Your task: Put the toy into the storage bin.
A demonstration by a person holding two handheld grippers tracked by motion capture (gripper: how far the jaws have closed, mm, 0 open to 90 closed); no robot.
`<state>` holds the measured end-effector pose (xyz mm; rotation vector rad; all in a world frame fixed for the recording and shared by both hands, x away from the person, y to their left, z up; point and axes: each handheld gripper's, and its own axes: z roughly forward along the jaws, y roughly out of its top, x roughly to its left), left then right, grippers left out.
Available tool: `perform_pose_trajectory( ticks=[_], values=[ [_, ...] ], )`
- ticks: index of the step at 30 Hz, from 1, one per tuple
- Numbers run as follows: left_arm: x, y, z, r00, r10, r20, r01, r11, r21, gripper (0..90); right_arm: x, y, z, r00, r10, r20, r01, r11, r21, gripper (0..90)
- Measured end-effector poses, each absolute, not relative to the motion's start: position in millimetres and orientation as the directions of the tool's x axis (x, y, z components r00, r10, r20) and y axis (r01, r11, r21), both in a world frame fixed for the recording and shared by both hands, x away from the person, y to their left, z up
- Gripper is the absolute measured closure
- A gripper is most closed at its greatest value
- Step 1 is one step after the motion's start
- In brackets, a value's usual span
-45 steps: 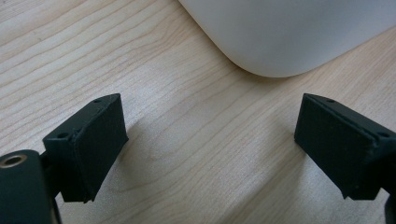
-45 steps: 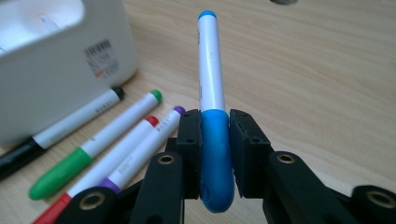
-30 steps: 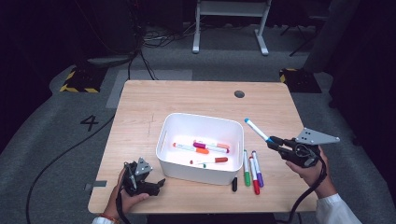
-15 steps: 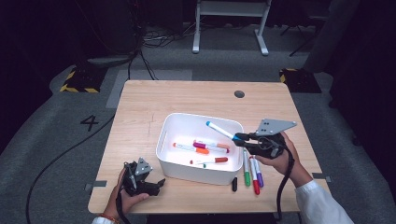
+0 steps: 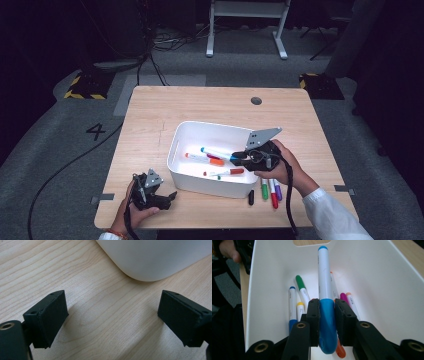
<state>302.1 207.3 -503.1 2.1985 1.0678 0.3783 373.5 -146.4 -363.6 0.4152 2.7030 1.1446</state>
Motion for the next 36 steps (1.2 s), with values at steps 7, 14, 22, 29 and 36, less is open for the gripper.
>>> perform_pose_trajectory(
  ticks=[7, 14, 22, 29, 36],
  values=[
    [302.0, 207.3, -503.0, 0.624, 0.781, -0.024, 0.591, -0.452, 0.668, 9.2, 371.6, -139.9, -372.1, -0.966, 0.260, -0.011, 0.185, 0.715, 0.674, 75.5],
    [302.0, 207.3, -503.1, 0.625, 0.781, -0.025, 0.591, -0.452, 0.668, 9.2, 367.2, -133.6, -374.4, -0.975, 0.222, -0.004, 0.166, 0.741, 0.650, 75.4],
    [301.9, 207.3, -503.0, 0.624, 0.781, -0.024, 0.591, -0.452, 0.668, 9.2, 367.2, -131.2, -375.2, -0.971, 0.240, -0.013, 0.172, 0.730, 0.661, 69.0],
    [302.0, 207.3, -503.1, 0.625, 0.781, -0.024, 0.591, -0.452, 0.668, 9.2, 366.1, -142.7, -363.7, -0.946, 0.319, -0.054, 0.188, 0.676, 0.712, 58.0],
    [302.0, 207.2, -503.1, 0.625, 0.780, -0.026, 0.591, -0.451, 0.668, 9.2, 355.9, -172.4, -342.9, -0.897, 0.429, -0.110, 0.190, 0.599, 0.778, 45.3]
  ],
)
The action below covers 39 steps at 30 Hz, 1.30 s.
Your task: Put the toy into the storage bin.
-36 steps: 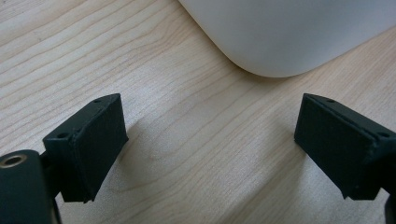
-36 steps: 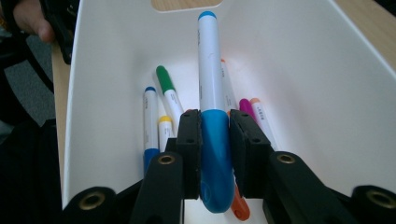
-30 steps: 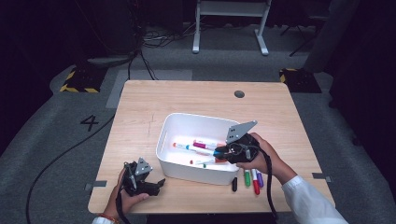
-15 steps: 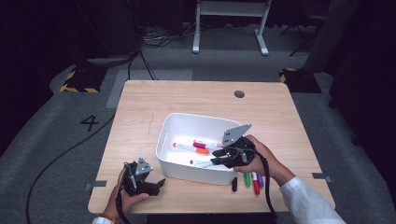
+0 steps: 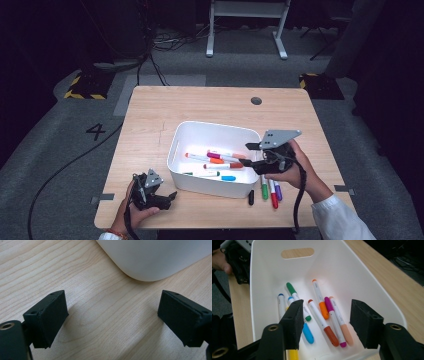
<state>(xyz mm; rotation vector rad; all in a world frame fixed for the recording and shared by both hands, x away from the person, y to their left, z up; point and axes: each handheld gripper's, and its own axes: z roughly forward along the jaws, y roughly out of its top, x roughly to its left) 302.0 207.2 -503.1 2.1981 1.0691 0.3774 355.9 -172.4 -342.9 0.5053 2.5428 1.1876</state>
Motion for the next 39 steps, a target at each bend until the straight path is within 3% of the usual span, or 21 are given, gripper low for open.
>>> perform_pose_trajectory(
  ticks=[8, 19, 29, 39],
  values=[
    [301.8, 207.2, -503.1, 0.625, 0.781, -0.024, 0.590, -0.452, 0.669, 9.2, 342.5, -220.1, -334.3, -0.835, 0.538, -0.116, 0.214, 0.511, 0.833, 37.4],
    [301.9, 207.2, -503.1, 0.623, 0.782, -0.025, 0.592, -0.451, 0.668, 9.2, 334.7, -276.2, -404.8, -0.755, 0.651, -0.085, 0.359, 0.518, 0.776, 28.9],
    [302.0, 207.1, -503.1, 0.622, 0.782, -0.025, 0.592, -0.450, 0.668, 9.2, 331.6, -290.2, -458.5, -0.716, 0.697, -0.033, 0.451, 0.499, 0.741, 29.9],
    [301.9, 207.1, -503.1, 0.623, 0.781, -0.025, 0.592, -0.451, 0.668, 9.2, 329.8, -289.6, -480.7, -0.712, 0.702, -0.018, 0.496, 0.520, 0.695, 30.6]
  ],
)
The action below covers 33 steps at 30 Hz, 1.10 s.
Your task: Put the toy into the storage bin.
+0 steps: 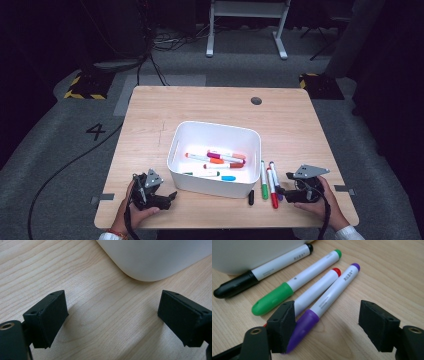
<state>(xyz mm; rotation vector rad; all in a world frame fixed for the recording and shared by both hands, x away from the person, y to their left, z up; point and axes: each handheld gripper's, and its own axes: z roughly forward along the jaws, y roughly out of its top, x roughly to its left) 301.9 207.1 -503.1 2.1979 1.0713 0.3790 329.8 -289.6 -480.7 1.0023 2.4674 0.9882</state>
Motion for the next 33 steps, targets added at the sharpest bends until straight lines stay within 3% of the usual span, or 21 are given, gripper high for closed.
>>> perform_pose_trajectory(
  ticks=[5, 9, 12, 21, 33],
  values=[
    [301.9, 207.0, -503.2, 0.623, 0.782, -0.024, 0.591, -0.450, 0.669, 9.2, 333.6, -295.2, -489.2, -0.698, 0.716, -0.025, 0.512, 0.523, 0.682, 31.3],
    [301.9, 207.0, -503.3, 0.623, 0.781, -0.024, 0.591, -0.450, 0.670, 9.2, 335.7, -310.9, -493.3, -0.662, 0.749, -0.005, 0.541, 0.482, 0.689, 37.6],
    [301.8, 207.0, -503.2, 0.622, 0.783, -0.022, 0.591, -0.451, 0.669, 9.2, 333.8, -321.5, -494.0, -0.630, 0.776, 0.001, 0.547, 0.443, 0.710, 51.6],
    [301.9, 206.8, -503.4, 0.625, 0.780, -0.028, 0.591, -0.449, 0.670, 9.2, 337.4, -337.0, -494.7, -0.576, 0.817, -0.019, 0.555, 0.409, 0.725, 74.3],
    [301.8, 207.1, -503.1, 0.621, 0.783, -0.023, 0.592, -0.450, 0.669, 9.2, 339.8, -342.6, -490.6, -0.574, 0.819, -0.024, 0.517, 0.384, 0.765, 75.5]
  ],
)
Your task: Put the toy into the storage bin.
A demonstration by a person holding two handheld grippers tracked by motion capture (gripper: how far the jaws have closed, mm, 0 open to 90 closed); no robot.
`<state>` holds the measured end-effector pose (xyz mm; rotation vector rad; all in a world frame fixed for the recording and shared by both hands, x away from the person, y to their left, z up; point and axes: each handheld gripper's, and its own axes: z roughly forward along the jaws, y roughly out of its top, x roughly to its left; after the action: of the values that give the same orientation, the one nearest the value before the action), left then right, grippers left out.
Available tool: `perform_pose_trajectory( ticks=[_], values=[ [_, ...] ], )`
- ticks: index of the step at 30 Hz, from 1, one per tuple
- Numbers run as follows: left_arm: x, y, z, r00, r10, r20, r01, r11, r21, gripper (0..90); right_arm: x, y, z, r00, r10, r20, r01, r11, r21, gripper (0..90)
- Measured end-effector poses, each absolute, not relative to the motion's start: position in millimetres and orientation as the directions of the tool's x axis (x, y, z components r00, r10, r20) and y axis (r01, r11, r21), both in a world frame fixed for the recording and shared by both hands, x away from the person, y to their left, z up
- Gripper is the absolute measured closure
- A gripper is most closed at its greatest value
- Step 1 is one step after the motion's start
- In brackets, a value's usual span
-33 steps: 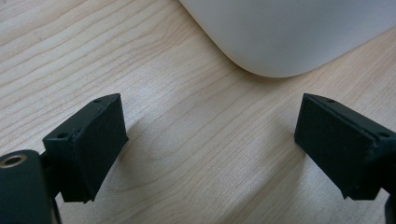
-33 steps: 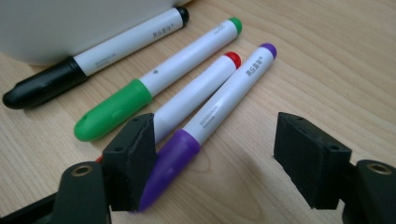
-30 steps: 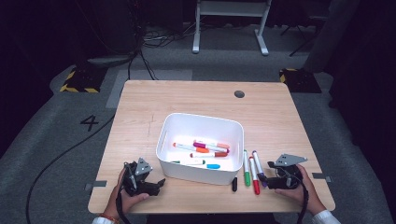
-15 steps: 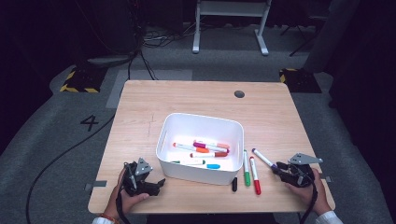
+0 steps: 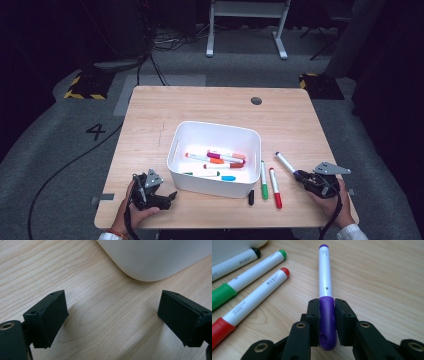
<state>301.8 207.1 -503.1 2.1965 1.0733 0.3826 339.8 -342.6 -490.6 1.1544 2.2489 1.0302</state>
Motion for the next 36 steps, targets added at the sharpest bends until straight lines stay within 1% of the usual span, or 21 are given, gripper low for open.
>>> perform_pose_trajectory(
  ticks=[3, 8, 13, 25, 30, 36],
  values=[
    [301.9, 207.1, -503.1, 0.621, 0.783, -0.023, 0.592, -0.450, 0.669, 9.2, 340.5, -345.1, -485.7, -0.574, 0.819, -0.011, 0.508, 0.366, 0.780, 75.5],
    [301.8, 207.1, -503.0, 0.621, 0.783, -0.025, 0.593, -0.449, 0.668, 9.2, 341.5, -346.4, -476.2, -0.595, 0.804, -0.023, 0.473, 0.373, 0.798, 75.5],
    [302.4, 206.9, -503.1, 0.623, 0.782, -0.028, 0.594, -0.450, 0.667, 9.1, 343.2, -344.3, -461.4, -0.611, 0.792, -0.021, 0.432, 0.355, 0.829, 75.5],
    [303.1, 206.7, -503.2, 0.624, 0.781, -0.028, 0.592, -0.449, 0.669, 9.1, 347.5, -326.2, -420.3, -0.676, 0.735, -0.046, 0.331, 0.359, 0.872, 75.5],
    [303.3, 206.8, -503.2, 0.627, 0.779, -0.025, 0.588, -0.452, 0.671, 9.1, 353.2, -315.8, -405.3, -0.700, 0.712, -0.062, 0.304, 0.375, 0.876, 75.5],
    [303.1, 206.7, -503.2, 0.624, 0.781, -0.028, 0.592, -0.449, 0.669, 9.1, 358.9, -308.1, -400.4, -0.720, 0.691, -0.065, 0.295, 0.390, 0.872, 75.5]
  ],
)
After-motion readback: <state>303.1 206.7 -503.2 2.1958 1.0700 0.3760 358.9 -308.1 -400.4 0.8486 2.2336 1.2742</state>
